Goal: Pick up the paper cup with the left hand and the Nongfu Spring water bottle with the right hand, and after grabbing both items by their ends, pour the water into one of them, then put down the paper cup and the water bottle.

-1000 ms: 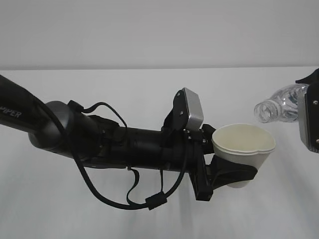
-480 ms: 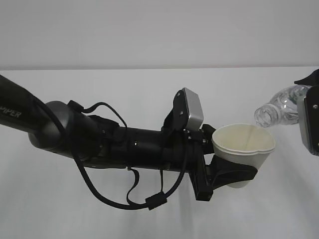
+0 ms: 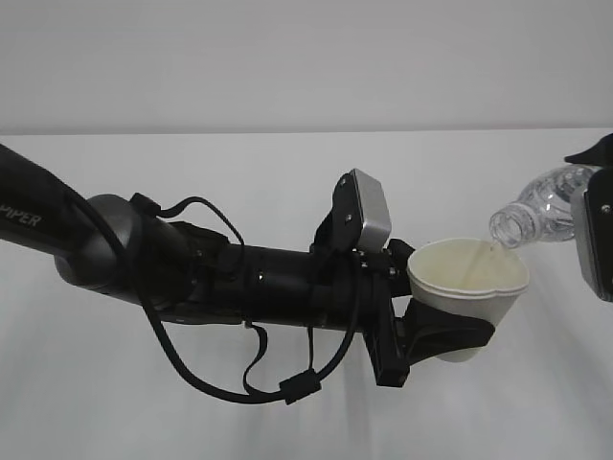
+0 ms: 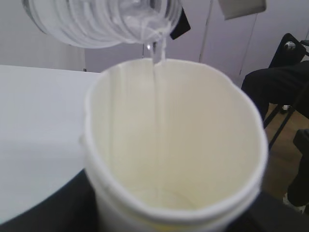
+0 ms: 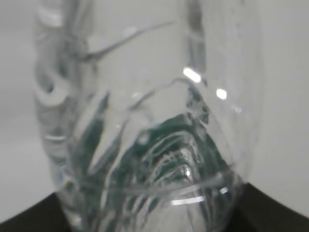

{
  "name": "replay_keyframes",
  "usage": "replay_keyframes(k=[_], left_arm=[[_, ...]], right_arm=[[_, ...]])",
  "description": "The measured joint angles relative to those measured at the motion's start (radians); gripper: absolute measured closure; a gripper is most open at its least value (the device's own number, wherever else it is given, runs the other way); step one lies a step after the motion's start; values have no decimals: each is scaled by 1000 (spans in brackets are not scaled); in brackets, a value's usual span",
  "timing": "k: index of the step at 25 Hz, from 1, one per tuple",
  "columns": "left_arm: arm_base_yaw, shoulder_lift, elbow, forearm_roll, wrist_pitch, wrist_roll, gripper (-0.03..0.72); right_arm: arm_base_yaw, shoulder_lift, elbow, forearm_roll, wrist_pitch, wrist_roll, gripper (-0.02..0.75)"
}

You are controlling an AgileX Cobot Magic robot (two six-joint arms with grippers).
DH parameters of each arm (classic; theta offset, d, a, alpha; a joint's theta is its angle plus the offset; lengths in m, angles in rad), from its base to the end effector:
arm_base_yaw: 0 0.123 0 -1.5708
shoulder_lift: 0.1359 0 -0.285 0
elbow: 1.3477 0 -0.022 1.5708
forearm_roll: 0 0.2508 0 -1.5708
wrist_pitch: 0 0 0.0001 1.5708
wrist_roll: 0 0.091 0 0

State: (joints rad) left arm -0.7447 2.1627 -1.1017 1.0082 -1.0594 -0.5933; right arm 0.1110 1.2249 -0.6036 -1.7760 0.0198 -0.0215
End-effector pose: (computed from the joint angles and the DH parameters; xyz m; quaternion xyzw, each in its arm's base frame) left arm 0.2552 -0.3264 0.1276 0.5136 0.5548 -0.4869 0.4374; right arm 0.2449 0.0254 0.2470 -0.7051 0.5056 -0.3769 0.3243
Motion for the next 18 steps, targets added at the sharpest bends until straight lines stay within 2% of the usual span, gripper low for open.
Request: replay_keyframes(k=[18], left_arm=[[0, 0, 0, 2, 0, -2, 260]], right_arm=[[0, 0, 0, -6, 4, 0, 327]])
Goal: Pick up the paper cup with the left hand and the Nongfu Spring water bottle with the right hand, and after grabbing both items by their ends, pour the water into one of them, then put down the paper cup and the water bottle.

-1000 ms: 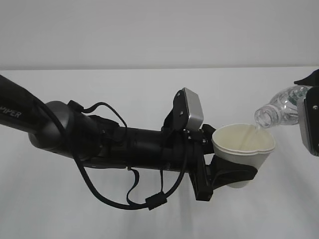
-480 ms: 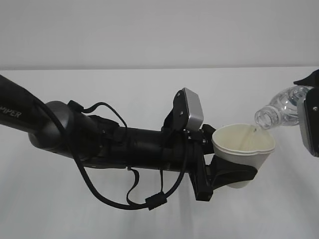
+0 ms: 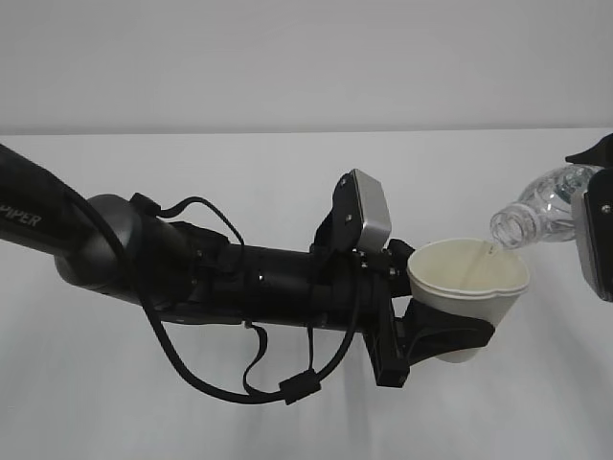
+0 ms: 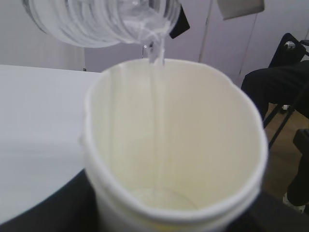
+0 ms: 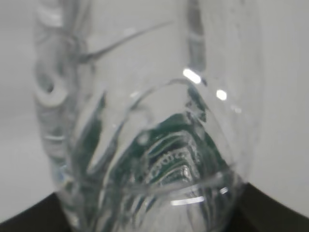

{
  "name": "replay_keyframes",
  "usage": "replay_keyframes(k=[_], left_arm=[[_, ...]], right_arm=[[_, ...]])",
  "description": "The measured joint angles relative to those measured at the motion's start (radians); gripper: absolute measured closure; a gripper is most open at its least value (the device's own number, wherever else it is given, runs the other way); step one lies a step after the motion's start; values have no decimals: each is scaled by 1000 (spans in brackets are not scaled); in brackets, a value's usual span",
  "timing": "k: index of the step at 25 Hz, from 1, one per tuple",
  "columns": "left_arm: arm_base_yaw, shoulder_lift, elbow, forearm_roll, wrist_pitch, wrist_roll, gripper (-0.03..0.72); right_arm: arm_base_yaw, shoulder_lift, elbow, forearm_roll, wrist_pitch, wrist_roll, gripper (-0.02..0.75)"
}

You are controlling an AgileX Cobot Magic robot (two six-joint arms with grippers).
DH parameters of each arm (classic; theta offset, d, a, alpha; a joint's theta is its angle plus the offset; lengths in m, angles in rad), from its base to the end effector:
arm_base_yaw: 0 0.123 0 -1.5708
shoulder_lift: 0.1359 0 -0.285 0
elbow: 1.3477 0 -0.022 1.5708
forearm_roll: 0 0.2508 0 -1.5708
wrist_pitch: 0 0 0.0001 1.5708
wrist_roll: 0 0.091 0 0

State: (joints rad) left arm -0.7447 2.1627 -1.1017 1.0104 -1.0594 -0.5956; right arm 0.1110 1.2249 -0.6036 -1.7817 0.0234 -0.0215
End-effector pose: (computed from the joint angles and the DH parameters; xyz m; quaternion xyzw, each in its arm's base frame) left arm 0.2550 -0.3264 0.1275 0.5139 0.5550 -0.4873 0.4364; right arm 0.2449 0.0251 0.2471 -0.7058 0.5041 -0.3791 0.3224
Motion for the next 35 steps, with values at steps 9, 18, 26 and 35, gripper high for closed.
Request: replay_keyframes(k=[9, 18, 26, 35], left_arm=[[0, 0, 0, 0, 0, 0, 260], [0, 0, 0, 0, 0, 0, 261], [0, 0, 0, 0, 0, 0, 261], [0, 0, 0, 0, 0, 0, 261]], right_arm=[[0, 0, 0, 0, 1, 0, 327], [0, 0, 0, -19, 2, 0, 327], [0, 0, 0, -22, 2, 0, 327], [0, 0, 0, -41, 2, 0, 327]])
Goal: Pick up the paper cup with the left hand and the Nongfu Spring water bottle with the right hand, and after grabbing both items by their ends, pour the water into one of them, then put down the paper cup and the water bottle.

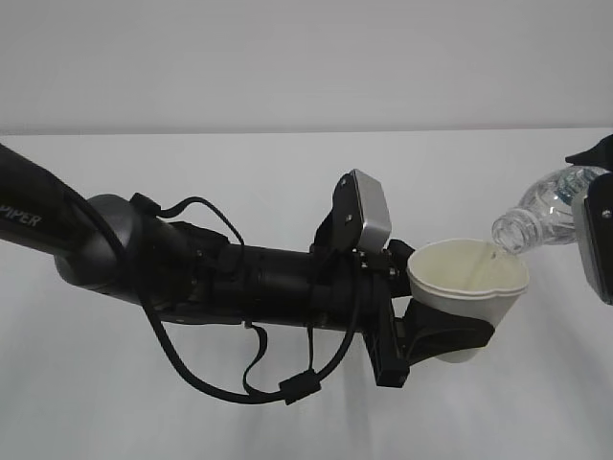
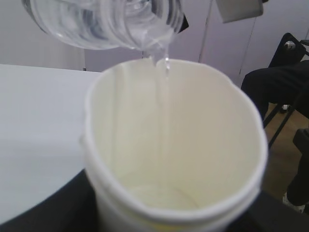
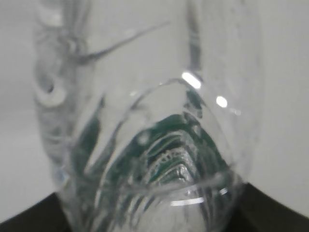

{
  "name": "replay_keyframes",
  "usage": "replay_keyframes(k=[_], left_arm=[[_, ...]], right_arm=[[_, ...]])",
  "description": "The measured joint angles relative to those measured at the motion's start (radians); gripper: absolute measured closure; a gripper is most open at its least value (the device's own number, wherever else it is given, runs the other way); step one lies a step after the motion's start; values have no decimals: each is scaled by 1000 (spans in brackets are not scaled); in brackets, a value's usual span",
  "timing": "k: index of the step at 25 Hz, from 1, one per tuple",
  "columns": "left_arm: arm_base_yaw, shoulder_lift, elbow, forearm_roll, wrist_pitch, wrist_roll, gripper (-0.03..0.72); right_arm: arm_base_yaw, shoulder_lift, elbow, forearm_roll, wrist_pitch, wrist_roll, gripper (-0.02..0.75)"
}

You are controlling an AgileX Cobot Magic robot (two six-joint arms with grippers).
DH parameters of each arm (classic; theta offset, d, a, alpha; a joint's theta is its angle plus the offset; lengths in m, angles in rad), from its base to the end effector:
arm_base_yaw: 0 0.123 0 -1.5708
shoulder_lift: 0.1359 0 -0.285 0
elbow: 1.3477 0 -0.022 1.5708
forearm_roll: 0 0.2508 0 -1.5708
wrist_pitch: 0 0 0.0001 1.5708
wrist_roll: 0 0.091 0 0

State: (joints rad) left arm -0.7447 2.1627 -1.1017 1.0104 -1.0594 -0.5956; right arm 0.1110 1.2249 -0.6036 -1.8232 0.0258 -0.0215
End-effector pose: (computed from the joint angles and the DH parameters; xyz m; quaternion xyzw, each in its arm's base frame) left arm 0.2550 -0.3264 0.1275 0.5139 0.5550 -0.4873 0.4364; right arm 0.2450 0.0249 0.2472 -0.7155 0.4896 -0.3868 0.3142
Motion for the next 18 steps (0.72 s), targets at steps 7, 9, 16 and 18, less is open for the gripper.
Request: replay_keyframes(k=[7, 9, 16, 18], left_arm=[[0, 0, 0, 0, 0, 0, 271], [0, 0, 0, 0, 0, 0, 272], [0, 0, 0, 0, 0, 0, 274], [0, 0, 0, 0, 0, 0, 274]], right_arm=[[0, 0, 0, -2, 0, 0, 327], [0, 0, 0, -2, 0, 0, 327], [0, 0, 0, -2, 2, 0, 328], [0, 0, 0, -2, 2, 0, 327]])
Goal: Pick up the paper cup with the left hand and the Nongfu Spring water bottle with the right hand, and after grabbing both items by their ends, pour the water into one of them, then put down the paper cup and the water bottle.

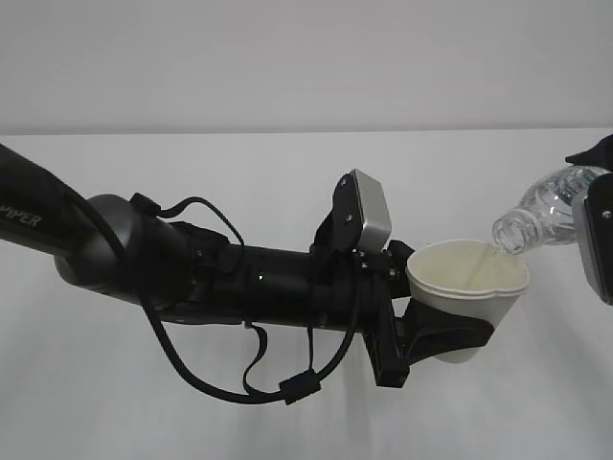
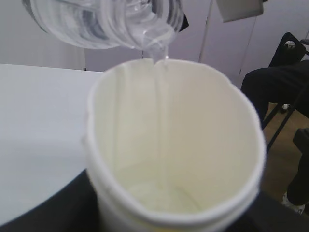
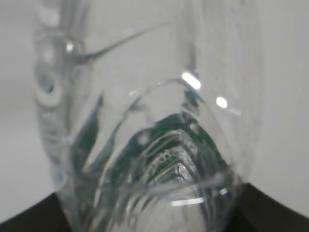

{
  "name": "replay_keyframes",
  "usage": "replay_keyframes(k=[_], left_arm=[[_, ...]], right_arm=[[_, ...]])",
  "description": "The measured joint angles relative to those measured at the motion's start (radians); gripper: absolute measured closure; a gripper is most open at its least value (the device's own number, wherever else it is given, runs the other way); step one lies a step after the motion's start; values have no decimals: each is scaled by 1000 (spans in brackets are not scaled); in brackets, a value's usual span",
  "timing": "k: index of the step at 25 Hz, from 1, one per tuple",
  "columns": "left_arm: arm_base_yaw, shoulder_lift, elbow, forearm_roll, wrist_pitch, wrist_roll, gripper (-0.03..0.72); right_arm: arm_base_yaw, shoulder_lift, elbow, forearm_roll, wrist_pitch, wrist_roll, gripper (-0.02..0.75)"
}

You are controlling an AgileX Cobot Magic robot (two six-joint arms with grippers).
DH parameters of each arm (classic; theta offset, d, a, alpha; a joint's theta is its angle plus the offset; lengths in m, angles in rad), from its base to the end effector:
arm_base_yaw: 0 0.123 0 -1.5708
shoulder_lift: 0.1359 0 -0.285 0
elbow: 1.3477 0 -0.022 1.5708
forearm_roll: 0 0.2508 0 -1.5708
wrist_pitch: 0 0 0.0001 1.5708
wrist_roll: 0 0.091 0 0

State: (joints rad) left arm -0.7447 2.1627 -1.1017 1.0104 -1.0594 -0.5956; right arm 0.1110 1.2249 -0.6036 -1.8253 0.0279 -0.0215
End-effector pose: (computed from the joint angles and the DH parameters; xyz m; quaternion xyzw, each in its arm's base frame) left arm 0.2550 -0.3264 0.1275 0.5139 0.5550 -0.4873 0.4364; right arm 0.2451 0.0247 0.2473 -0.7156 0.4892 -0.3879 0.3133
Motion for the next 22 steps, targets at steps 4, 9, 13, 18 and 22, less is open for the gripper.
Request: replay_keyframes(k=[4, 9, 13, 18, 22], left_arm=[[0, 0, 0, 0, 2, 0, 274], [0, 0, 0, 0, 8, 0, 274], [0, 0, 0, 2, 23, -4, 274], [0, 0, 0, 10, 27, -24, 274], [0, 0, 0, 12, 27, -32, 274]], right_arm=[[0, 0, 0, 0, 0, 0, 327], [0, 0, 0, 0, 0, 0, 327], [0, 0, 0, 0, 0, 0, 327], [0, 0, 0, 0, 0, 0, 328], [0, 0, 0, 0, 0, 0, 327]])
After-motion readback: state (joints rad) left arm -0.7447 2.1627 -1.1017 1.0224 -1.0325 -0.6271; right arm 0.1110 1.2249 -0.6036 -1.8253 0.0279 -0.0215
